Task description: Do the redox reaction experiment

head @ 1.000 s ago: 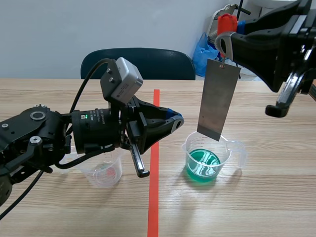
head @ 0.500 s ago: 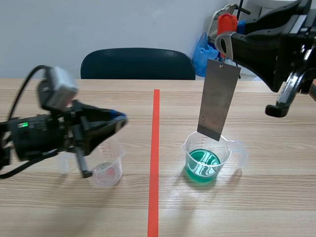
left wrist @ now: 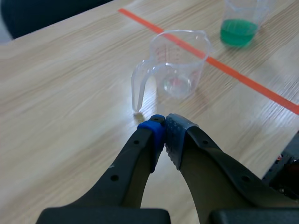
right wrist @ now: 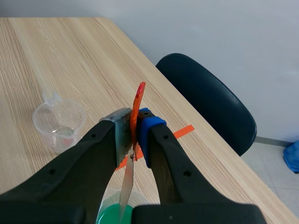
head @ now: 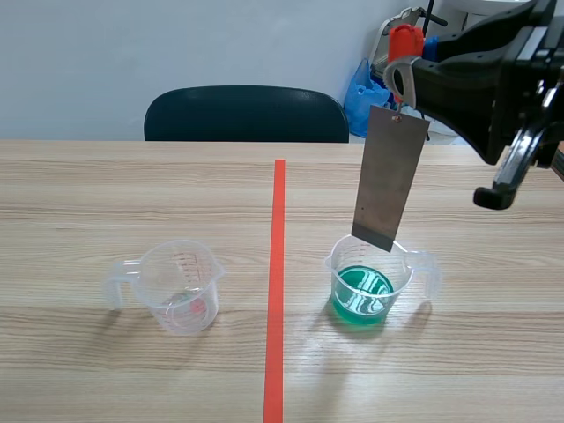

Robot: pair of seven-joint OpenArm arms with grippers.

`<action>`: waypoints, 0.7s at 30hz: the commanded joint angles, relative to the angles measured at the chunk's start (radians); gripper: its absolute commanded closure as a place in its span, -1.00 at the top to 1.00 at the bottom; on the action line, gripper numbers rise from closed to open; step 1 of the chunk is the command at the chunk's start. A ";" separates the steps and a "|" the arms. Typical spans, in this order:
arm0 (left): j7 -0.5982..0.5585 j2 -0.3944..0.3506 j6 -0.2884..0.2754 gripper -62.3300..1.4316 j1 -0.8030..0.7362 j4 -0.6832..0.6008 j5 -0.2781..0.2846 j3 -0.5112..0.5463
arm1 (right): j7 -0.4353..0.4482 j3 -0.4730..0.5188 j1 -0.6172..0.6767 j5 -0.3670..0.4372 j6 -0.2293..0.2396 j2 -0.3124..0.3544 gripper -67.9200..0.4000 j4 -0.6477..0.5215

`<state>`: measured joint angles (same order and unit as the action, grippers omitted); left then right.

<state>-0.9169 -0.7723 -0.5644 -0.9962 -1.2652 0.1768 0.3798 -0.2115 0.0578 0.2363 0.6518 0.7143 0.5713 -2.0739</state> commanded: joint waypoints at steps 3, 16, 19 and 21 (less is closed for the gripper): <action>-0.134 0.111 0.059 -0.87 -0.136 -0.011 -0.053 0.076 | 0.014 0.012 -0.009 0.011 -0.006 0.007 -0.97 -0.011; -0.247 0.308 0.221 0.83 -0.320 -0.011 -0.195 0.172 | 0.014 0.012 -0.009 0.011 -0.006 0.007 -0.97 -0.011; -0.245 0.321 0.222 1.00 -0.320 -0.011 -0.174 0.172 | 0.014 0.012 -0.009 0.011 -0.006 0.007 -0.97 -0.011; -0.243 0.327 0.222 1.00 -0.320 -0.011 -0.142 0.172 | 0.014 0.012 -0.009 0.011 -0.006 0.007 -0.97 -0.011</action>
